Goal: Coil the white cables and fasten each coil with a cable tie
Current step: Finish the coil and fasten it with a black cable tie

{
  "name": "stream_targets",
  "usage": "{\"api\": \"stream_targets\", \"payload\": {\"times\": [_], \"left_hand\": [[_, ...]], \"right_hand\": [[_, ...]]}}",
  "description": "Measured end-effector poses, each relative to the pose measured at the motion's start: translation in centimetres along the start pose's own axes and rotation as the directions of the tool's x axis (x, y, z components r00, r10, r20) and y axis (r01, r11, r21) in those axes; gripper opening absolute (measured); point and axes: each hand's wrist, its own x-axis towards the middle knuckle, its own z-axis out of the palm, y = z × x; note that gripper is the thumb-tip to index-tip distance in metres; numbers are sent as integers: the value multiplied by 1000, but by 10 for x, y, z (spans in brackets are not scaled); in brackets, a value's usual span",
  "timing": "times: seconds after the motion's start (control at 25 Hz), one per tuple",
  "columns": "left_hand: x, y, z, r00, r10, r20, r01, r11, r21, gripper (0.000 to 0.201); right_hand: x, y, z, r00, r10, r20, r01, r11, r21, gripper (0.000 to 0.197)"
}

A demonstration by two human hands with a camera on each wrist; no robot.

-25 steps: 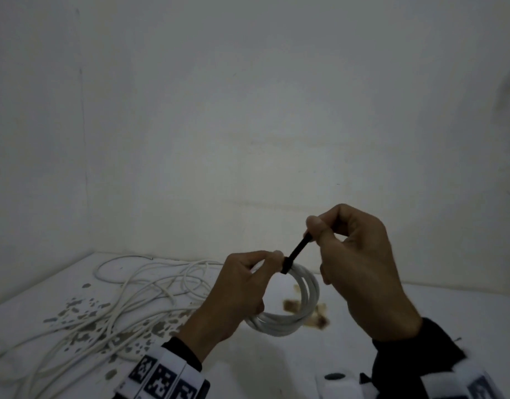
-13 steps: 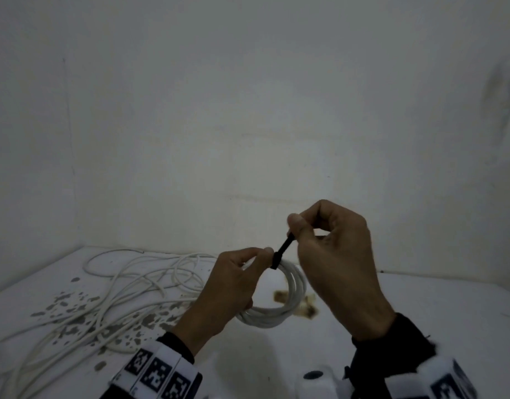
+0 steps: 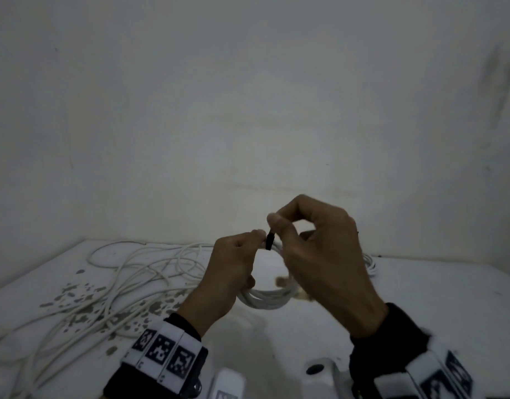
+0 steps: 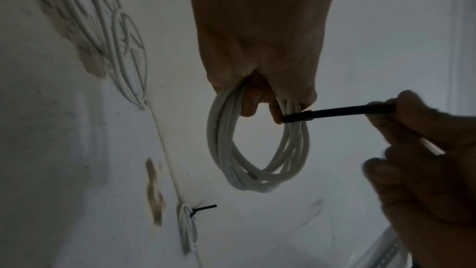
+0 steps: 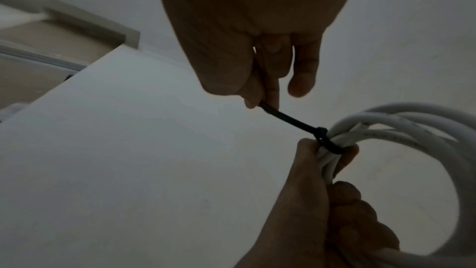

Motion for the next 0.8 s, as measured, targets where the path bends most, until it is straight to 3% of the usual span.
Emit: {"api": "stream_targets", "payload": {"times": [0.12,0.16,0.24,0.32,0.4,0.44,0.6,0.72,0.8], "left_hand": [[4,7,0,976,-212,48,217,959,-181,28],[6,7,-1,964,-253,82,266,934,-238,27],[7,8,-5,932,-333,141,361,870,-334,29],[6,7,-4,897,-393,201,442,796,-413,34],[8,6,1,876,-415,246,483,741,-467,40],[10,4,4,869,-421,260,495,732,-468,41],[26,-12,36,864,-454,217,502,798,-333,35],[43,-34,68,871,-443,213,485,844,-228,20],[54,-53,91,871,-424,248,466,872,-150,26]], "right_hand": [[10,-2,-17,990,126,67,-135,978,160,22],[12,4,-23,982,177,70,-186,970,158,27],[15,24,-34,939,315,134,-318,948,-5,32],[11,45,-39,811,502,301,-482,864,-143,42],[3,61,-41,690,571,445,-624,781,-33,37],[-1,67,-42,673,577,463,-671,740,52,31],[-5,111,-54,665,692,282,-747,627,221,19],[-2,155,-67,621,765,169,-780,581,233,23],[2,182,-77,583,804,116,-802,545,245,23]]}}
